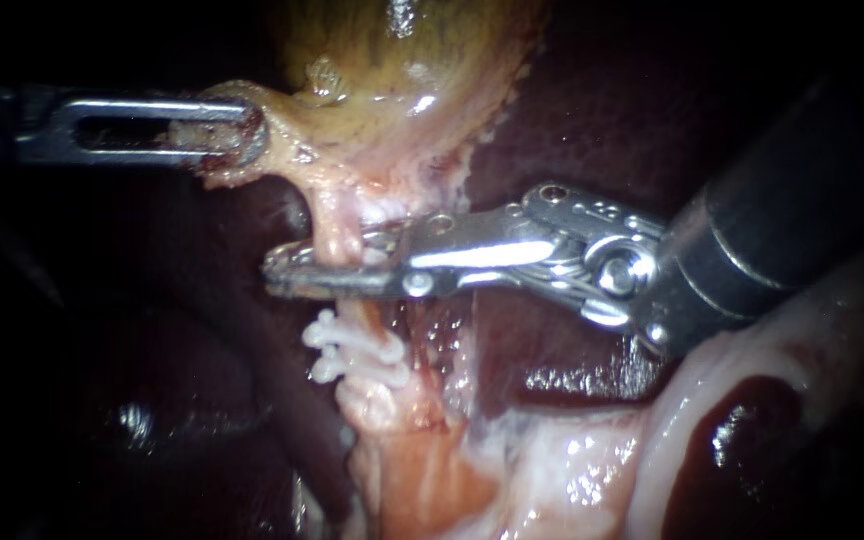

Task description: Clipping third clip left tube

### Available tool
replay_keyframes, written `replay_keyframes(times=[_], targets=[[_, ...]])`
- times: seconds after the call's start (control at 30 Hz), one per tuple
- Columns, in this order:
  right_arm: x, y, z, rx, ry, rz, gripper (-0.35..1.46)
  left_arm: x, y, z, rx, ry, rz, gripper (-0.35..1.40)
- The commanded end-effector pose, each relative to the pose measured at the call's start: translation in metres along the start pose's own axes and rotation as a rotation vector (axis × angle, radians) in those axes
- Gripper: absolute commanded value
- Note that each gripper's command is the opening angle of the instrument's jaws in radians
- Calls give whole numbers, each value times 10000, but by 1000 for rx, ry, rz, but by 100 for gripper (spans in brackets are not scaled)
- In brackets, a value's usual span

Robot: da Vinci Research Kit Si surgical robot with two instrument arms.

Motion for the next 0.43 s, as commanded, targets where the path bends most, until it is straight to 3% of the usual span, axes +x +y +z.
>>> replay_keyframes(times=[0.03,0.43], targets=[[0,0,0,5,-2,1,-35,0,0,0,0,0,0,-35],[-1,3,-2,4,-2,1,-35,1,-1,0,0,0,-1,-35]])
